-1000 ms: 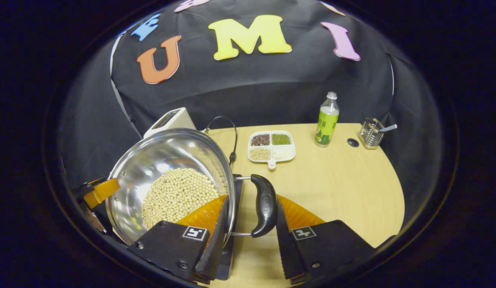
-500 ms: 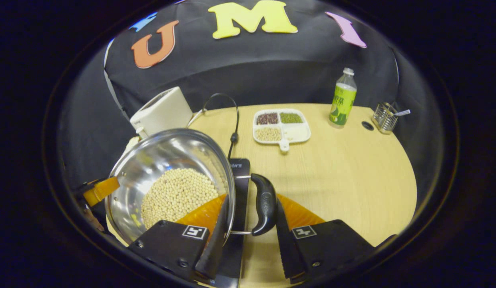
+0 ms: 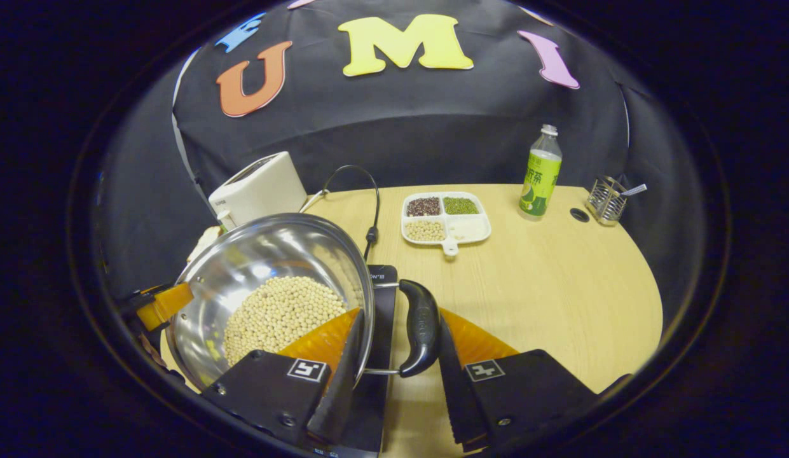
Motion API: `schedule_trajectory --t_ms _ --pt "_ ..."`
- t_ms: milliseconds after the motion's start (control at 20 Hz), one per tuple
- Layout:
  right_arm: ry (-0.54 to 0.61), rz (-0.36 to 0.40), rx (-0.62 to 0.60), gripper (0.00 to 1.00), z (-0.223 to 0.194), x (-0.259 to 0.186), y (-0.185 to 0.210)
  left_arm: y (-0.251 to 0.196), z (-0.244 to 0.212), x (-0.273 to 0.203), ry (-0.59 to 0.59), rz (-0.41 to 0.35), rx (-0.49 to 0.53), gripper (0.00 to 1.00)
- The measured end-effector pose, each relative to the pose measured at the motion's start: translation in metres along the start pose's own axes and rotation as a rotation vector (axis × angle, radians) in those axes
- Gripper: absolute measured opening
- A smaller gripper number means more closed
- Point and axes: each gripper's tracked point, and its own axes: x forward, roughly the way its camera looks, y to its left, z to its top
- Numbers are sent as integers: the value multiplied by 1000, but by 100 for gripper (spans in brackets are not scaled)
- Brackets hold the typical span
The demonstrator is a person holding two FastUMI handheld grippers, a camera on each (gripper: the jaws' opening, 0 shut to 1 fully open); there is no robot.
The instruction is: First push the handle of the pot to place it horizontally, then grasp the pot with both hands and set it on the induction cooktop.
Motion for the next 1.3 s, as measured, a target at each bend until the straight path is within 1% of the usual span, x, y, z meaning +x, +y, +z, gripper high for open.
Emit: schedule_trajectory --t_ms 350,450,700,750,800,850,900,950,1000,1050,1100,1150,1300 --pt "-10 7 3 67 0 1 1 3 -2 -2 -6 -9 0 60" --pt "-16 12 6 66 1 1 1 5 -1 -4 -10 -8 -5 61" --pt "-27 46 7 68 2 3 0 2 -2 -4 -1 -2 2 62" --pt "-28 54 1 70 3 2 1 3 -2 -4 -2 -2 -5 63" --pt "-33 64 -2 72 3 2 2 5 2 -3 -17 3 -9 73" --pt "-43 61 1 73 5 1 0 4 4 -4 -34 0 -19 64" --pt "-58 51 8 75 8 0 -5 1 8 -7 -53 -8 -37 65" --pt "-64 46 16 78 7 -2 -9 -2 8 -8 -51 -21 -58 69" --pt "-70 54 29 84 7 -4 -10 -6 4 -11 -48 -38 -73 76" --pt "-84 67 32 89 8 -7 -10 -9 4 -16 -57 -41 -78 85" --pt "-94 73 38 91 9 -11 -12 -8 4 -25 -69 -27 -73 87" --pt "-108 83 40 92 10 -17 -13 -10 7 -31 -85 -14 -66 94" --pt "-181 100 40 90 20 -40 -19 -14 18 -67 -152 20 -52 95"
